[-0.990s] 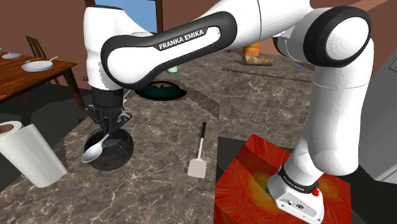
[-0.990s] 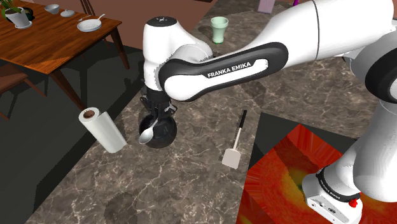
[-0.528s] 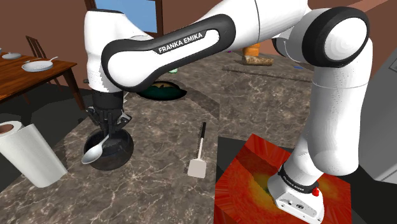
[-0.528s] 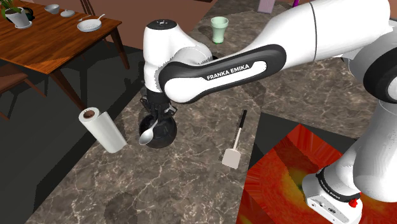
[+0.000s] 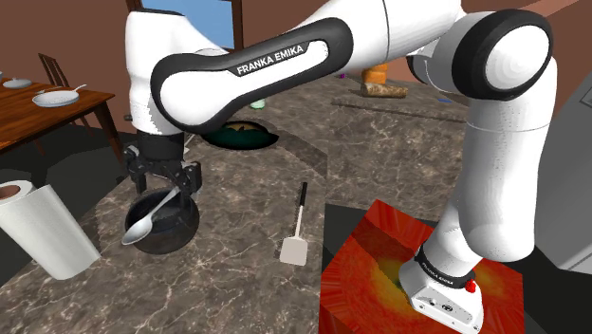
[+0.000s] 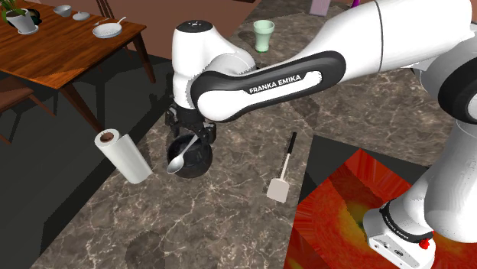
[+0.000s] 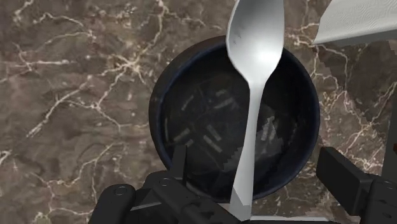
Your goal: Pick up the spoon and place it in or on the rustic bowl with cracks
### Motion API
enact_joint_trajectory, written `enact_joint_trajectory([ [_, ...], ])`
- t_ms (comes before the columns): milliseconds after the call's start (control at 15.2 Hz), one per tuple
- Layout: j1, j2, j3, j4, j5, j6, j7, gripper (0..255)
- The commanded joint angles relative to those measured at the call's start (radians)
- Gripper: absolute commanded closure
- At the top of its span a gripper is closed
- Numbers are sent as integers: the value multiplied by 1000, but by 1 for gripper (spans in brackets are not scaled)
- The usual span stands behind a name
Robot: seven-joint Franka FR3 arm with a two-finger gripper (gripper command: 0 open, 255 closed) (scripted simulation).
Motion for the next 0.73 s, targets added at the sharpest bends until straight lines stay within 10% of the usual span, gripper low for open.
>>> enact_joint_trajectory([
  [0, -8, -25, 4, 19, 12, -42, -6, 0],
  [660, -16, -49, 6, 46, 23, -92, -13, 0],
])
